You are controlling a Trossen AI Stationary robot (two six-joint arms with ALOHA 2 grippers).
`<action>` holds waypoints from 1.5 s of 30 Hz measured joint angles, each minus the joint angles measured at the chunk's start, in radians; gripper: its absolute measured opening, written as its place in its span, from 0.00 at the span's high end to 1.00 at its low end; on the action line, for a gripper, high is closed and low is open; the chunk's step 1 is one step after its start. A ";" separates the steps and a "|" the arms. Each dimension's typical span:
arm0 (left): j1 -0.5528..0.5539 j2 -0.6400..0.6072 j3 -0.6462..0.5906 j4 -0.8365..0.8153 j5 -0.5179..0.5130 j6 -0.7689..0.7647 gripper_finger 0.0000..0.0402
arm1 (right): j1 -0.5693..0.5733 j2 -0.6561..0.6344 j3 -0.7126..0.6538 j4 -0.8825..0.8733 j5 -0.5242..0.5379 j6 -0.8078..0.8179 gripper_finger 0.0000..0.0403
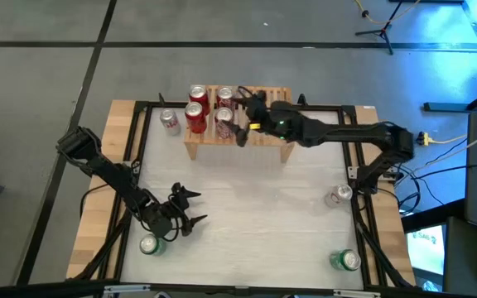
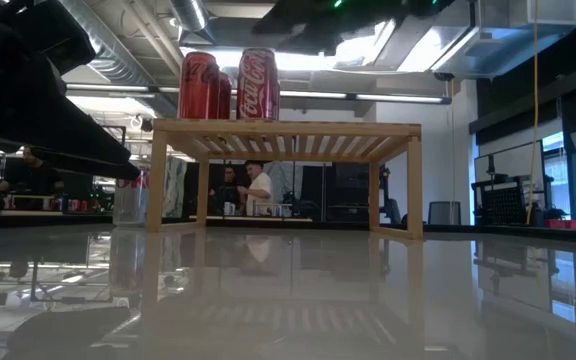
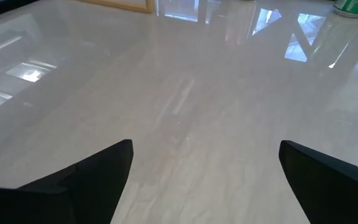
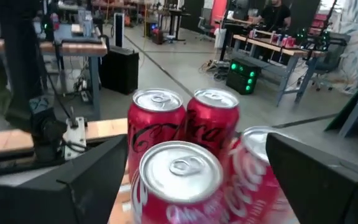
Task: Place canned beverage on shelf
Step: Put the right green soda can on the shelf
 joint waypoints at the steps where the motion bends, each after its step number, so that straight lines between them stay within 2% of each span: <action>1: 0.000 0.000 0.000 0.000 0.002 0.000 0.02 | 0.001 -0.030 0.000 -0.037 0.000 -0.013 0.07; 7: 0.000 0.000 0.000 0.029 0.003 0.001 0.02 | 0.050 -0.216 0.000 -0.311 0.023 -0.033 0.07; 13: 0.017 0.000 0.000 0.067 0.023 0.001 0.02 | 0.156 -0.382 0.000 -0.635 0.026 0.073 0.07; 19: 0.051 0.000 0.000 0.080 0.089 0.006 0.02 | 0.284 -0.491 0.000 -1.013 0.026 0.307 0.07; 25: 0.085 0.000 0.000 0.100 0.131 0.029 0.02 | 0.414 -0.497 -0.003 -1.337 0.026 0.614 0.07; 36: 0.085 0.000 0.008 0.273 0.132 0.173 0.02 | 0.714 -0.491 -0.142 -1.483 -0.016 1.096 0.07; 45: 0.103 0.024 0.206 0.169 0.159 0.317 0.02 | 0.991 -0.489 -0.151 -1.521 -0.010 1.429 0.07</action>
